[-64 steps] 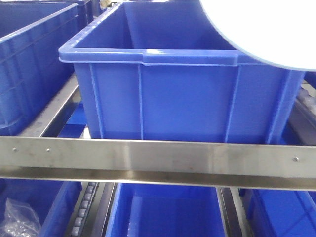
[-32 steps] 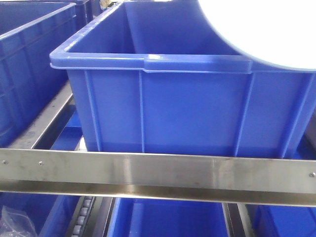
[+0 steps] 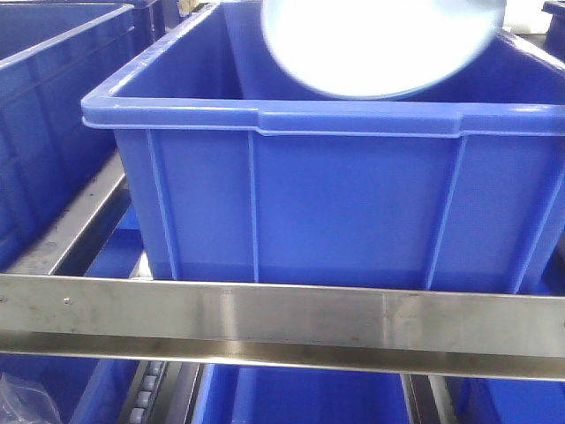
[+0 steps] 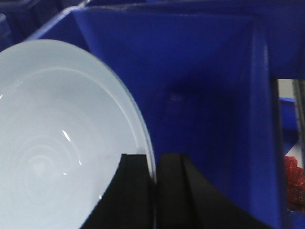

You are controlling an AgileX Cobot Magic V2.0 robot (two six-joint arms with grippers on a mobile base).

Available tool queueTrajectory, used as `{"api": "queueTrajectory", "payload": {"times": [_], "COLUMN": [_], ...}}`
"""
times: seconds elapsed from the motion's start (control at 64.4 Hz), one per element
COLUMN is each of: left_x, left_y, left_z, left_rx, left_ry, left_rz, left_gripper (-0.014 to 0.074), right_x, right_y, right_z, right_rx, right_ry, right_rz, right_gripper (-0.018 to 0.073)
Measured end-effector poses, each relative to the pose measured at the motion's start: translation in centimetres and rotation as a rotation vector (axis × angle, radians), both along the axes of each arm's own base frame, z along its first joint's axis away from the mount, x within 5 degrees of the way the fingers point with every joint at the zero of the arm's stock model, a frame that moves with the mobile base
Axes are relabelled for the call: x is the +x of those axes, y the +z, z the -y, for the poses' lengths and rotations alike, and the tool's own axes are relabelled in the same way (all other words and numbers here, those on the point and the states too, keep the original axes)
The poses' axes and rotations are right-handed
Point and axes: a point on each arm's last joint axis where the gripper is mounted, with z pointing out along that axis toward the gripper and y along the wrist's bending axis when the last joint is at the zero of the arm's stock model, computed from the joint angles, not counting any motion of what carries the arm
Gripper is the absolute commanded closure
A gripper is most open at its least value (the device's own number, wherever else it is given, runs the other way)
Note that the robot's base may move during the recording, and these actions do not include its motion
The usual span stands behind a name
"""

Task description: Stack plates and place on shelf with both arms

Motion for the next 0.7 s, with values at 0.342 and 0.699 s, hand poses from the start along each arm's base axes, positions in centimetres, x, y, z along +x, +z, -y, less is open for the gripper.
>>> {"api": "queueTrajectory", "payload": {"times": [0.342, 0.699], "left_x": [0.0, 0.0], "left_y": [0.0, 0.0], "left_z": [0.0, 0.0], "left_rx": [0.0, 0.0], "left_ry": [0.0, 0.0], "left_rz": [0.0, 0.0], "left_gripper": [0.0514, 0.0514], "right_x": [6.1, 5.2], "right_y": [-1.0, 0.7], "right_z": [-1.7, -1.5], "right_rx": [-0.01, 0.0], "right_ry": [0.008, 0.016], "right_rz": [-0.034, -0.004], "right_gripper": [0.0225, 0.0328]}}
